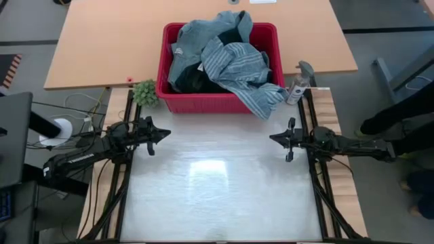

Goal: Fold Laundry from Bin

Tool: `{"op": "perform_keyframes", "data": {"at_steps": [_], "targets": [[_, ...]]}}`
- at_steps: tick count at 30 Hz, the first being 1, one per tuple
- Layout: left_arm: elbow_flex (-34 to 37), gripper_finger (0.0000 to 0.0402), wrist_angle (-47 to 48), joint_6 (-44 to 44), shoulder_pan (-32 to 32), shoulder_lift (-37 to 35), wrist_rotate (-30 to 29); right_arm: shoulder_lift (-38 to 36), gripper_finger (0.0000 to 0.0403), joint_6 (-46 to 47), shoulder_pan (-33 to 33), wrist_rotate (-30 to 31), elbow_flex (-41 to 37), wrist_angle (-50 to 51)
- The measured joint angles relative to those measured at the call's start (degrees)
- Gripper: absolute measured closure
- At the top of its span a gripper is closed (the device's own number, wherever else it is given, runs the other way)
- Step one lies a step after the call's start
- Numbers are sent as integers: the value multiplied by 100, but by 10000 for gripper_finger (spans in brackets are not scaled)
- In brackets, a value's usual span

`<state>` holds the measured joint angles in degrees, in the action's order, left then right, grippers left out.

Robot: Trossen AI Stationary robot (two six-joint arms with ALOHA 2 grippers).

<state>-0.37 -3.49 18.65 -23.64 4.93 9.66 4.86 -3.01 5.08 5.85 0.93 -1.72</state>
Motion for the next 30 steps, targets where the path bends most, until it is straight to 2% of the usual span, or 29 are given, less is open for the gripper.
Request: {"op": "perform_keyframes", "data": {"at_steps": [11, 15, 17, 19, 21, 25, 30], "targets": [[1, 402, -15, -9, 0, 0, -8, -2, 367, 0, 0, 0, 0, 0], [0, 401, -420, -294, 0, -4, -523, 0, 367, -1, 0, 0, 0, 0], [1, 401, -323, 225, -4, -8, -574, 0, 367, -1, 0, -1, 0, 0], [1, 401, -247, 1026, -2, -10, -314, 0, 367, -2, 0, 0, 0, 0], [1, 401, -85, 1435, 2, -7, -187, 0, 367, -2, 0, 0, 0, 0], [0, 401, -5, 2455, 0, -5, -307, 0, 367, -1, 0, 0, 0, 0], [1, 401, -233, 3108, 0, -4, -686, 0, 367, 0, 0, -2, 0, 0]]}}
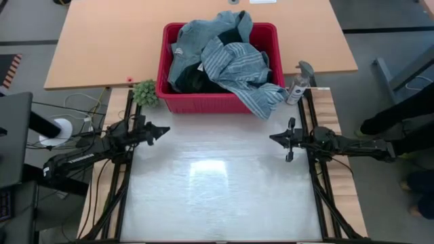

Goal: Fold Laundry from Bin
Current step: Fold the blue polo shirt

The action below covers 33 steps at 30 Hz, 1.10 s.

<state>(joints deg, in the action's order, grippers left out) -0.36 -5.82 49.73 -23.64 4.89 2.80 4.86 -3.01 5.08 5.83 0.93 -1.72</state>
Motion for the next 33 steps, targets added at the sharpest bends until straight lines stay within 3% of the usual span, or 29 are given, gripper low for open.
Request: {"op": "perform_keyframes", "data": {"at_steps": [2, 5, 10, 15, 19, 23, 27, 31, 33], "targets": [[0, 401, -517, 243, -6, -2, -89, 0, 367, -5, 0, 2, 0, 0], [-168, 395, -1266, 48, 10, 87, 286, 0, 367, -31, 0, 2, 0, 0], [-1413, 363, -1707, -713, 142, 859, -314, 0, 367, -32, 0, 2, -4, -32], [-3223, 312, -1694, -1928, 401, 2778, -204, 0, 367, 651, -17, 2, -9, -127], [-4951, 273, -1581, -2648, 557, 4721, 143, 0, 367, 2042, -17, -13, -9, -157], [-6949, 249, -328, -2926, 346, 6464, 459, 0, 367, 3018, -17, -54, -9, -154], [-9234, 244, 1929, -3592, -182, 7972, 1064, 0, 367, 3712, -15, -100, -9, -166], [-11364, 243, 3758, -4487, -749, 9332, 1162, 0, 367, 3951, 32, 32, -9, -173], [-12329, 241, 4212, -4881, -1070, 9879, 1296, -2, 367, 3989, 33, 87, -7, -194]]}}
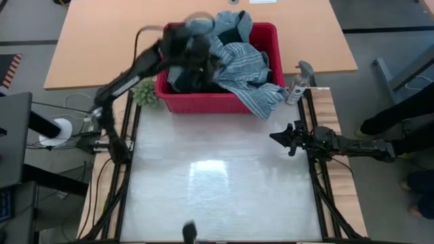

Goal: Fold Laundry from Bin
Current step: Fold the blue polo shirt

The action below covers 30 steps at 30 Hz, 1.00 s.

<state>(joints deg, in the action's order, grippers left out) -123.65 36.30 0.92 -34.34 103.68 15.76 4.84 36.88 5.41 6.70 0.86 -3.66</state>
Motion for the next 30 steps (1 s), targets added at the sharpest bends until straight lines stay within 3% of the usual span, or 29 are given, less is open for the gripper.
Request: {"op": "perform_keyframes", "data": {"at_steps": [3, 8, 11, 15, 25, 28, 30], "targets": [[-1134, 231, 456, -328, -424, 713, 334, 2, 367, 149, 2, 67, 0, 5], [-615, 201, 406, -574, -888, 926, 709, 2, 367, 218, 38, 122, 2, 32], [-547, 194, 962, -1073, -1074, 962, 246, 2, 367, 413, 39, 132, 2, 30], [-538, 193, 1022, -1445, -1194, 1097, -200, 2, 367, 234, 41, 121, 2, 42], [-527, 193, 637, -773, -1536, 1731, -1195, 0, 364, 271, 41, 198, 4, 24], [-544, 193, 518, -982, -1624, 1718, -1548, 2, 353, 482, 41, 210, 4, 25], [-543, 189, 445, -1241, -1658, 1718, -1430, 2, 343, 533, 41, 214, 4, 27]]}}
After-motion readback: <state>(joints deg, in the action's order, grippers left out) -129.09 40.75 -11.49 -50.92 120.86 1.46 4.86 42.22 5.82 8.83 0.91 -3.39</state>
